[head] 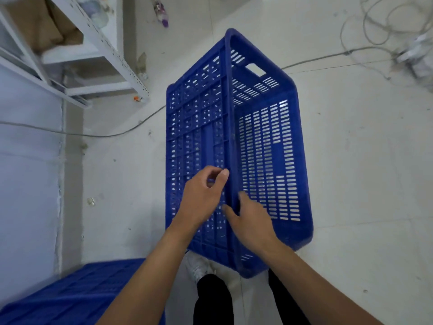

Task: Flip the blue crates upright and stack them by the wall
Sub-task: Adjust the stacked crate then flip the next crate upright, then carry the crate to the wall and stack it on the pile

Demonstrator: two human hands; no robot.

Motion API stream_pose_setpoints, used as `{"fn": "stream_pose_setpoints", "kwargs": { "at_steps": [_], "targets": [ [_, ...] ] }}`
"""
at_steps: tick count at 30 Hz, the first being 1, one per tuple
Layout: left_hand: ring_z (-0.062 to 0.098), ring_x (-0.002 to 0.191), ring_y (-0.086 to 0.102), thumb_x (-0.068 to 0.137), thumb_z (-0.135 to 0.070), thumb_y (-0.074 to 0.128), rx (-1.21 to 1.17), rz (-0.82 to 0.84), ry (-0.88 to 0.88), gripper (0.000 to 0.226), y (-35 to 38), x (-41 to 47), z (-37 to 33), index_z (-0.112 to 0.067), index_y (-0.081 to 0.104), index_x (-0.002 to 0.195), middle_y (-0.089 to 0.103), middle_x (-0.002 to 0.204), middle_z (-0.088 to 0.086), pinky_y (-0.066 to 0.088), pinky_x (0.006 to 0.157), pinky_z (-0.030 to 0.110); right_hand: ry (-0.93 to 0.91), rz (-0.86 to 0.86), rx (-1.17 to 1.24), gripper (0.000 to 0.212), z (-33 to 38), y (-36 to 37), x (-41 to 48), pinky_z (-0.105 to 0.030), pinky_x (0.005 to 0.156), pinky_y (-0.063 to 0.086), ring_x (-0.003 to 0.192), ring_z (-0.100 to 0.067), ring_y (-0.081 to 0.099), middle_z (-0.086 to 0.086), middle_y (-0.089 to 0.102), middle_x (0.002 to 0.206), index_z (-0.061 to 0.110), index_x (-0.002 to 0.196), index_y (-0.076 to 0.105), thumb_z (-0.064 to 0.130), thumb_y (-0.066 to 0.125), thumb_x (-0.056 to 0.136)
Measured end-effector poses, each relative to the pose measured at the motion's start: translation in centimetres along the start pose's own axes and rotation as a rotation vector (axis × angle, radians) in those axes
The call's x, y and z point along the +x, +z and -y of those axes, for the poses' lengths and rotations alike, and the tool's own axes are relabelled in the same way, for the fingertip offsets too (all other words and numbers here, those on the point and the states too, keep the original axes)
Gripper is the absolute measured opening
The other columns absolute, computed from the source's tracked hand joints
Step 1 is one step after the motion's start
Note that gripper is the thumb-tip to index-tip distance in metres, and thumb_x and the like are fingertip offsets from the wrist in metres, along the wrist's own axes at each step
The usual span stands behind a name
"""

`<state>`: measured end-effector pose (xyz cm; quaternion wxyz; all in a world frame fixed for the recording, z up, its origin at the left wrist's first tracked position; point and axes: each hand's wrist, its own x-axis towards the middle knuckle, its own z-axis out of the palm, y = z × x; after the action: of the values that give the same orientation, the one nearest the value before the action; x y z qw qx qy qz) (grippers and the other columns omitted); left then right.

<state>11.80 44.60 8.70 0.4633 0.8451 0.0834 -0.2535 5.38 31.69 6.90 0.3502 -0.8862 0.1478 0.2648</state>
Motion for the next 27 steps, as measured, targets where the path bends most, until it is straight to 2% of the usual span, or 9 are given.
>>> {"fn": "stream_pose_setpoints", "kwargs": {
  "at_steps": [3,6,9,11,15,18,22,25,27],
  "targets": [
    [-0.005,0.088,0.061,0.082,-0.064,0.061,0.008,-0.161,-0.080,0.041,-0.3,-0.1,1.6,-0.032,0.058,0.107,0.064,0.102,-0.020,0.049,0.078,0.021,-0.098,0.099,-0.048,0.036,2.5,2.0,0.1,-0.036,0.058,0.042,0.076,-0.022,0.061,0.003,0.060,0.083,0.017,0.111,0.048,0.049,0.051,0.097],
    [0.014,0.097,0.063,0.081,-0.051,0.071,0.160,-0.287,-0.157,0.054,-1.3,0.3,4.8,-0.019,0.050,0.120,0.063,0.114,-0.006,0.052,0.084,0.035,-0.186,0.273,-0.029,0.046,4.2,3.5,0.4,-0.036,0.070,0.049,0.092,-0.023,0.067,-0.002,0.069,0.108,0.018,0.129,0.046,0.051,0.048,0.096],
    [0.025,0.093,0.064,0.088,-0.023,0.066,0.249,-0.359,-0.257,0.035,-3.5,1.1,8.6,-0.011,0.047,0.115,0.064,0.114,0.009,0.054,0.081,0.040,-0.163,0.361,-0.079,0.045,4.0,4.3,0.9,-0.040,0.080,0.053,0.096,-0.022,0.066,-0.001,0.068,0.115,0.019,0.133,0.044,0.048,0.045,0.100],
    [0.028,0.086,0.064,0.090,-0.014,0.061,0.237,-0.348,-0.306,0.029,-5.1,1.5,11.4,-0.011,0.045,0.114,0.065,0.108,0.012,0.055,0.079,0.045,-0.128,0.393,-0.152,0.043,3.0,4.6,1.8,-0.041,0.076,0.054,0.088,-0.022,0.063,-0.003,0.067,0.111,0.016,0.134,0.043,0.044,0.044,0.102],
    [0.028,0.083,0.063,0.090,-0.010,0.057,0.154,-0.329,-0.397,0.036,-5.8,2.5,16.8,-0.017,0.042,0.122,0.065,0.102,0.009,0.056,0.075,0.043,-0.114,0.405,-0.352,0.048,0.0,5.3,4.3,-0.035,0.059,0.045,0.071,-0.023,0.055,-0.006,0.064,0.096,0.010,0.141,0.036,0.040,0.039,0.103],
    [0.022,0.078,0.063,0.090,-0.009,0.055,0.034,-0.364,-0.439,0.034,-5.8,3.2,19.5,-0.025,0.044,0.118,0.065,0.099,0.005,0.053,0.065,0.033,-0.188,0.394,-0.554,0.046,-2.4,5.8,6.4,-0.037,0.066,0.047,0.082,-0.028,0.063,-0.007,0.064,0.102,0.008,0.139,0.035,0.038,0.037,0.103],
    [0.022,0.081,0.064,0.093,-0.012,0.056,-0.056,-0.354,-0.479,0.031,-6.2,3.9,22.0,-0.025,0.045,0.119,0.064,0.096,0.003,0.056,0.073,0.037,-0.220,0.369,-0.799,0.052,-4.9,5.4,9.4,-0.039,0.082,0.049,0.104,-0.033,0.063,-0.013,0.058,0.131,0.004,0.149,0.024,0.028,0.033,0.104],
    [0.022,0.084,0.064,0.093,-0.014,0.057,-0.083,-0.334,-0.503,0.031,-6.4,4.2,23.4,-0.024,0.045,0.120,0.063,0.098,0.001,0.057,0.078,0.040,-0.212,0.300,-0.828,0.043,-6.1,5.1,11.4,-0.037,0.081,0.048,0.102,-0.031,0.063,-0.012,0.060,0.126,0.006,0.141,0.033,0.024,0.034,0.102],
    [0.023,0.088,0.064,0.094,-0.015,0.057,-0.088,-0.325,-0.509,0.029,-6.3,4.3,24.1,-0.023,0.045,0.119,0.062,0.102,0.001,0.057,0.082,0.043,-0.209,0.243,-0.800,0.034,-6.8,4.5,12.6,-0.037,0.076,0.045,0.099,-0.031,0.063,-0.011,0.061,0.120,0.008,0.130,0.040,0.025,0.037,0.100]
  ]
}}
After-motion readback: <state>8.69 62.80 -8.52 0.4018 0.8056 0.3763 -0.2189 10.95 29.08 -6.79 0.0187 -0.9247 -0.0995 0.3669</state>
